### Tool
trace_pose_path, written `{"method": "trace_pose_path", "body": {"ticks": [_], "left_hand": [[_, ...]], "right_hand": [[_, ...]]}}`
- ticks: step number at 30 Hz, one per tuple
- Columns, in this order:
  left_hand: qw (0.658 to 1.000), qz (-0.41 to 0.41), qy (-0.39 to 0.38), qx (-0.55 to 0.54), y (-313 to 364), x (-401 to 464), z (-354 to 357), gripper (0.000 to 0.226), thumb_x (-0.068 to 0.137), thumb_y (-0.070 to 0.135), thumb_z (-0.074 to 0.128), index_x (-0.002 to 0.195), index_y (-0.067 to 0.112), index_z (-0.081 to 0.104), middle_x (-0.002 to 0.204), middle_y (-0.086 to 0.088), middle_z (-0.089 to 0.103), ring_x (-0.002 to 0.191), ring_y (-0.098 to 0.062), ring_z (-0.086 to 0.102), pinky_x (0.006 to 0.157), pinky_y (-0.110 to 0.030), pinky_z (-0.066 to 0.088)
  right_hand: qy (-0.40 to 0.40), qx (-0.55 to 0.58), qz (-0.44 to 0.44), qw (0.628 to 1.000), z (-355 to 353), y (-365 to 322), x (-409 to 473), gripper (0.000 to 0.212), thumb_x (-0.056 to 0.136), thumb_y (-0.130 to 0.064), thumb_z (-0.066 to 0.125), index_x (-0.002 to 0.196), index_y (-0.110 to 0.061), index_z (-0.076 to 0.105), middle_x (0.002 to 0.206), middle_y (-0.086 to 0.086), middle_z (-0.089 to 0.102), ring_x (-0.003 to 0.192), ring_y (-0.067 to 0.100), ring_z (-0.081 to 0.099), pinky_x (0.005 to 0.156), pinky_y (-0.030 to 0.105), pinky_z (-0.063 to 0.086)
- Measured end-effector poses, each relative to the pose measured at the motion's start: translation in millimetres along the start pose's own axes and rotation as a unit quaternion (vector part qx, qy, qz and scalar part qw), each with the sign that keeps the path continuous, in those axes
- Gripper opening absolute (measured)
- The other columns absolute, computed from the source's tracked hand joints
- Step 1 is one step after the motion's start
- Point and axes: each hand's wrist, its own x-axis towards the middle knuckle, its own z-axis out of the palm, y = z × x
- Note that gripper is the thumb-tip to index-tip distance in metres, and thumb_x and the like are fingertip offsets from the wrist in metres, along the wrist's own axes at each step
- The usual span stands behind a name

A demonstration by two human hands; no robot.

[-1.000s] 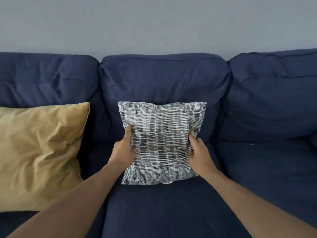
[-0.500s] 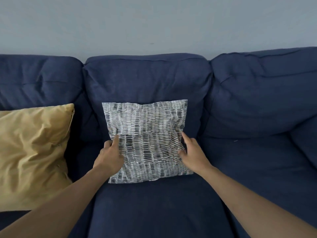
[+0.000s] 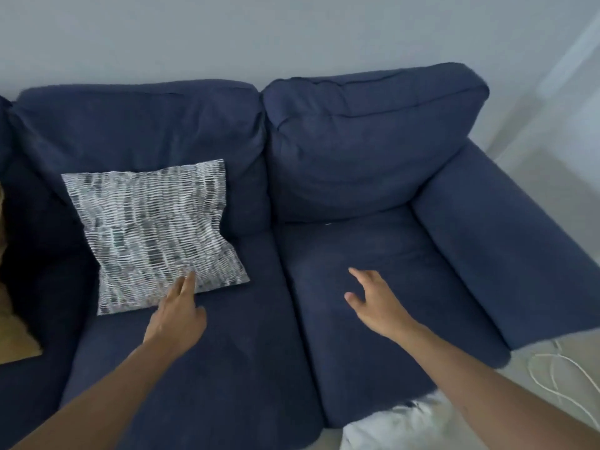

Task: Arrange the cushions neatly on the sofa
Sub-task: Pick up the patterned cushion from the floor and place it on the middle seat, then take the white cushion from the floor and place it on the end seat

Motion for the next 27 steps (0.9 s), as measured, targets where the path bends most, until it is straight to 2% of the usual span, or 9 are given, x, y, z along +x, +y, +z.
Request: {"method": "trace_pose_path", "body": {"ticks": [7, 10, 14, 18, 23, 25, 27], "left_hand": [[0.998, 0.029, -0.033, -0.044, 123.0, -88.7, 99.5, 0.083, 0.105, 0.016, 0.057, 0.172, 0.019, 0.009, 0.179, -0.006, 0.016, 0.162, -0.030, 0.026, 0.125, -0.050, 0.038], [0.995, 0.047, -0.053, -0.071, 166.4, -132.5, 150.3, 0.078, 0.105, 0.016, 0.055, 0.172, 0.020, 0.015, 0.177, -0.007, 0.025, 0.159, -0.030, 0.034, 0.125, -0.046, 0.038], [0.991, 0.048, -0.103, -0.066, 205.9, -189.6, 219.0, 0.074, 0.108, 0.018, 0.053, 0.172, 0.020, 0.016, 0.168, -0.007, 0.042, 0.143, -0.031, 0.053, 0.111, -0.040, 0.046], [0.989, 0.034, -0.135, -0.057, 218.8, -222.0, 278.2, 0.073, 0.107, 0.019, 0.050, 0.172, 0.023, 0.018, 0.159, -0.011, 0.053, 0.138, -0.033, 0.058, 0.108, -0.041, 0.051], [0.986, 0.046, -0.160, -0.011, 214.8, -237.4, 340.7, 0.075, 0.103, 0.011, 0.056, 0.170, 0.018, 0.023, 0.155, -0.010, 0.057, 0.141, -0.034, 0.054, 0.106, -0.038, 0.047], [0.985, 0.053, -0.165, -0.012, 201.0, -234.4, 367.9, 0.079, 0.100, 0.011, 0.059, 0.170, 0.020, 0.024, 0.158, -0.008, 0.054, 0.141, -0.034, 0.054, 0.105, -0.039, 0.050], [0.983, 0.049, -0.177, -0.002, 185.5, -231.1, 394.5, 0.075, 0.101, 0.014, 0.060, 0.168, 0.017, 0.027, 0.167, -0.010, 0.043, 0.150, -0.036, 0.045, 0.114, -0.043, 0.047]], "right_hand": [[0.000, -0.001, 0.054, 0.999, -63.8, 143.4, -87.2, 0.064, 0.109, -0.036, 0.056, 0.167, -0.027, 0.030, 0.167, -0.001, 0.033, 0.155, 0.021, 0.033, 0.123, 0.039, 0.037], [0.000, -0.008, 0.075, 0.997, -68.3, 197.9, -119.1, 0.064, 0.107, -0.034, 0.060, 0.165, -0.022, 0.035, 0.164, 0.005, 0.039, 0.152, 0.025, 0.039, 0.122, 0.041, 0.038], [-0.017, -0.012, 0.096, 0.995, -54.9, 267.1, -162.1, 0.066, 0.104, -0.029, 0.065, 0.163, -0.016, 0.039, 0.161, 0.009, 0.043, 0.151, 0.028, 0.042, 0.123, 0.040, 0.037], [-0.019, -0.028, 0.077, 0.996, -30.5, 322.7, -183.5, 0.069, 0.098, -0.023, 0.072, 0.160, -0.011, 0.044, 0.161, 0.013, 0.048, 0.151, 0.033, 0.042, 0.121, 0.039, 0.035], [-0.036, -0.017, 0.113, 0.993, 4.0, 364.7, -206.1, 0.065, 0.103, -0.030, 0.065, 0.162, -0.013, 0.041, 0.164, 0.013, 0.044, 0.148, 0.034, 0.044, 0.121, 0.041, 0.038], [-0.042, -0.018, 0.115, 0.992, 22.2, 384.2, -208.6, 0.066, 0.104, -0.030, 0.064, 0.162, -0.012, 0.040, 0.162, 0.015, 0.044, 0.149, 0.035, 0.043, 0.122, 0.041, 0.036], [-0.042, -0.015, 0.122, 0.992, 43.5, 404.5, -209.2, 0.067, 0.103, -0.030, 0.065, 0.162, -0.012, 0.040, 0.161, 0.017, 0.045, 0.149, 0.035, 0.044, 0.123, 0.040, 0.036]]}}
